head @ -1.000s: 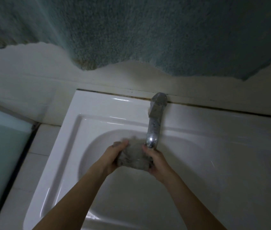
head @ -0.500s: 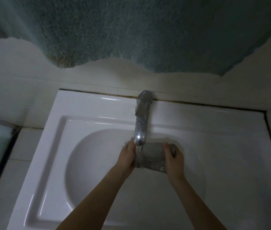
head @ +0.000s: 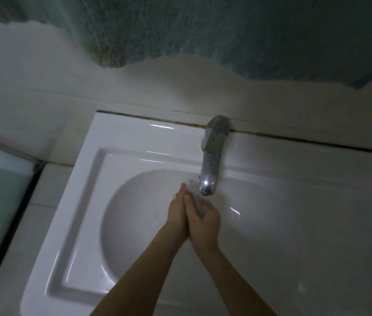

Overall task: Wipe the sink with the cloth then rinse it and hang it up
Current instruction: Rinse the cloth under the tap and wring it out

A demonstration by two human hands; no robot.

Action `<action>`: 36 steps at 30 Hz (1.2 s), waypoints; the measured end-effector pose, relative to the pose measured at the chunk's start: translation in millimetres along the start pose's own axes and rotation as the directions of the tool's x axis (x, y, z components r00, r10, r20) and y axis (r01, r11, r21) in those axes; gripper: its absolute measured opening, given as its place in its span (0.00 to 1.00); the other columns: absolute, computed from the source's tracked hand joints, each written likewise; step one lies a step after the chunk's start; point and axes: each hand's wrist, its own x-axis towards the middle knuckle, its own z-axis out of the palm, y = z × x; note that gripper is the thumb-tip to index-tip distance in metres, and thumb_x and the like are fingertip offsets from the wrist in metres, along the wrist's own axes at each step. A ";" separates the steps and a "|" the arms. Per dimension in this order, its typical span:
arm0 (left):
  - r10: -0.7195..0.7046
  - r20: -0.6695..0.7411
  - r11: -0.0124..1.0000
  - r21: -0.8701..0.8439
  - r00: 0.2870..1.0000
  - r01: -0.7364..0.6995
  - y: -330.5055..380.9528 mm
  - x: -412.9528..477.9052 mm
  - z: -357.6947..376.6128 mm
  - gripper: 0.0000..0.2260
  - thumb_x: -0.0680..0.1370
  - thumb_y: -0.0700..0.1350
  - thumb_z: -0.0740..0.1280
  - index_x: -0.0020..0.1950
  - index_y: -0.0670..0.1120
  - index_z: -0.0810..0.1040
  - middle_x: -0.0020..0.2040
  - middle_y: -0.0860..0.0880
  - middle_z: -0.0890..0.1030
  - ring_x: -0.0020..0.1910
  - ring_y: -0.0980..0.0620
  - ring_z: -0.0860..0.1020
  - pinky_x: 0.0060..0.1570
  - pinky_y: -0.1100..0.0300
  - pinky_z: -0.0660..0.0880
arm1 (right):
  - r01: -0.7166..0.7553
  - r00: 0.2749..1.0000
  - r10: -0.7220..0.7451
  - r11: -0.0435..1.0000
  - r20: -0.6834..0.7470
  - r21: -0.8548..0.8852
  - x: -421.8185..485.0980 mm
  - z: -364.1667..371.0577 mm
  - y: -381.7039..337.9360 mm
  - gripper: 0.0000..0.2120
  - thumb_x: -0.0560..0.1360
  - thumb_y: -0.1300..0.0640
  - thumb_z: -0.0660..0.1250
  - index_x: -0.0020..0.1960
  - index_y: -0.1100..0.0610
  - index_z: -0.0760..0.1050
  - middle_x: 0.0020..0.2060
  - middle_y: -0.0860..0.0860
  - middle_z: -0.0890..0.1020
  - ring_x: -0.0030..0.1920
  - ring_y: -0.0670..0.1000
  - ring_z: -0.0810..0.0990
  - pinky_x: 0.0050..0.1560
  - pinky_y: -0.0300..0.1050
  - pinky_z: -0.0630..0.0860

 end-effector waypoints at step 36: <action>-0.055 -0.194 0.996 0.056 0.979 0.067 26.3 0.8 -51.2 0.22 0.79 0.59 0.60 0.47 0.42 0.83 0.38 0.42 0.86 0.38 0.42 0.83 0.39 0.52 0.79 | -0.289 0.949 0.292 0.957 0.122 -0.037 60.8 -0.8 17.3 0.15 0.76 0.56 0.68 0.41 0.69 0.77 0.33 0.60 0.78 0.37 0.50 0.74 0.35 0.44 0.71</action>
